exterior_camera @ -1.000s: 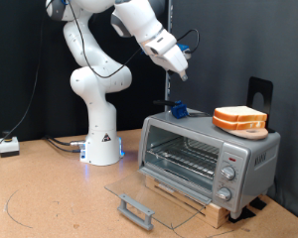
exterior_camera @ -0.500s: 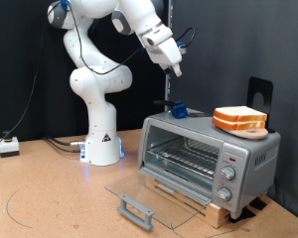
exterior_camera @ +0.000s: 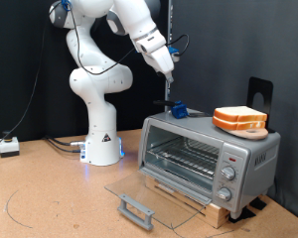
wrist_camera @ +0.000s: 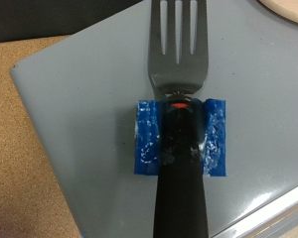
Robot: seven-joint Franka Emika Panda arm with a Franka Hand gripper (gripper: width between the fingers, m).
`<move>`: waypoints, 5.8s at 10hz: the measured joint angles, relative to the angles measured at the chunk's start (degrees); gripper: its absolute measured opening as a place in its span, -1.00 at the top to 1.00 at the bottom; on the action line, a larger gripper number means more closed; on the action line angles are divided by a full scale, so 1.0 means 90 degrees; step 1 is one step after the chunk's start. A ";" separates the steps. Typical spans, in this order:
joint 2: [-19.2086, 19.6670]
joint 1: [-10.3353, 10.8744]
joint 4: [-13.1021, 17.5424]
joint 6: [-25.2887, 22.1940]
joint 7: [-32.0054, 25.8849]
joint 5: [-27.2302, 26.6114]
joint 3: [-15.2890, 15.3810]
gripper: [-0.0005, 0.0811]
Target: Make a piece of toast with the oven
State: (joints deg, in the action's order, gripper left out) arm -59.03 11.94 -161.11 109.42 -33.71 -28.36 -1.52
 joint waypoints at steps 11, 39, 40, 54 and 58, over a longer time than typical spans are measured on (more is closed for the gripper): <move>0.0967 0.0060 -0.0458 0.1253 0.0094 -0.0436 0.0934 -0.99; 0.1047 -0.0150 -0.0384 0.2138 -0.0810 -0.1586 0.0499 0.02; 0.1040 -0.0347 -0.0381 0.2193 -0.0806 -0.1565 0.0384 0.02; 0.1495 -0.2497 -0.0072 0.0641 -0.2039 0.0507 -0.1494 0.02; 0.1583 -0.2186 0.0137 0.0658 -0.2014 0.0290 -0.1324 0.02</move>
State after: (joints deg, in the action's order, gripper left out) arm -44.79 -7.74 -159.88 115.33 -51.83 -25.75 -13.44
